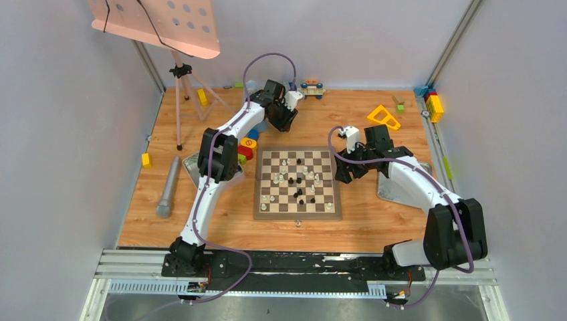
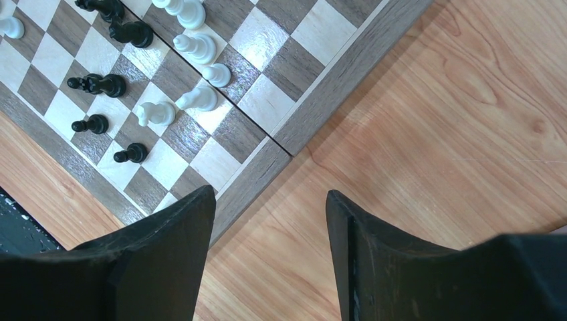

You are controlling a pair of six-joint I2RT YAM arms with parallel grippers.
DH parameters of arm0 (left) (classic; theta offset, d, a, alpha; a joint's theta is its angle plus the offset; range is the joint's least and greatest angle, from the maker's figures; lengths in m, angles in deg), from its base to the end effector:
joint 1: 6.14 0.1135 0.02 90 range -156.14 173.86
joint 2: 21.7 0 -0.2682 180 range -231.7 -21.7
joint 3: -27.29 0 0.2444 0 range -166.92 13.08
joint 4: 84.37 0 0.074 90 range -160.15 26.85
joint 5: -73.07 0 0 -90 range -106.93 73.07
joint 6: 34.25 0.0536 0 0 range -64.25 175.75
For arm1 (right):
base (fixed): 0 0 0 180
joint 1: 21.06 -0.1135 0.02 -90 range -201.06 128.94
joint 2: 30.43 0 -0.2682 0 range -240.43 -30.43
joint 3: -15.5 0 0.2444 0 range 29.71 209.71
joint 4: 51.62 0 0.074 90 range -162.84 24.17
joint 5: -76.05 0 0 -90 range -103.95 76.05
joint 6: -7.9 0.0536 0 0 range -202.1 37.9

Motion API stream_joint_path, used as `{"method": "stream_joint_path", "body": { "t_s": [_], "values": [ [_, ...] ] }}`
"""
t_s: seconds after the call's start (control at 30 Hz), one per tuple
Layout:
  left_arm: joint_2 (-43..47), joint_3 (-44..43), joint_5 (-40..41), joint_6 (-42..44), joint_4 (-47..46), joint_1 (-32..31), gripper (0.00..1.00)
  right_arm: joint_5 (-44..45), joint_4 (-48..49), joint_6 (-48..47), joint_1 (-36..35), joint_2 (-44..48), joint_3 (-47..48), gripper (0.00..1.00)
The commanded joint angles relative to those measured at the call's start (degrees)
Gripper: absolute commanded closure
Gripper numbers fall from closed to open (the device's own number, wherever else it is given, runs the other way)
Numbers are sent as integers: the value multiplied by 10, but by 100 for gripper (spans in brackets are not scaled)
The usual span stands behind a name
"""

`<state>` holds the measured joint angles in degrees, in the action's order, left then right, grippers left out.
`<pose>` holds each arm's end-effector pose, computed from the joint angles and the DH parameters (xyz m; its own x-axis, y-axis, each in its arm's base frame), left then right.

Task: Set up the chess pieces on the board
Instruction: Pick up the chess piece at the center of the board.

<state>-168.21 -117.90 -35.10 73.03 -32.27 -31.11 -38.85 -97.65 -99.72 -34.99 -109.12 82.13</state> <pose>0.5028 -0.2526 0.1555 -0.5259 0.5562 -0.6434 0.7601 0.6468 -0.0621 0.2578 0.0872 0.2213 -0.6538 -0.4450 -0.6120 -0.6634 0.7261 0.1806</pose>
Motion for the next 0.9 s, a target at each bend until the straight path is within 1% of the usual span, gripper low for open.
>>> {"method": "stream_joint_path", "body": {
  "t_s": [0.0,0.17,0.33,0.7,0.87],
  "values": [
    [6,7,-20,14,3,1,54,-15,23,1,3,-6,2,38],
    [18,21,-19,19,3,1,60,-12,21,-1,2,-10,2,38],
    [39,61,-21,25,-5,1,65,-13,19,-1,3,-10,2,38],
    [63,108,-19,43,-9,1,67,-15,18,-1,3,-12,3,38],
    [58,102,-21,43,-7,1,72,-15,18,-1,3,-14,5,38]
  ]
}}
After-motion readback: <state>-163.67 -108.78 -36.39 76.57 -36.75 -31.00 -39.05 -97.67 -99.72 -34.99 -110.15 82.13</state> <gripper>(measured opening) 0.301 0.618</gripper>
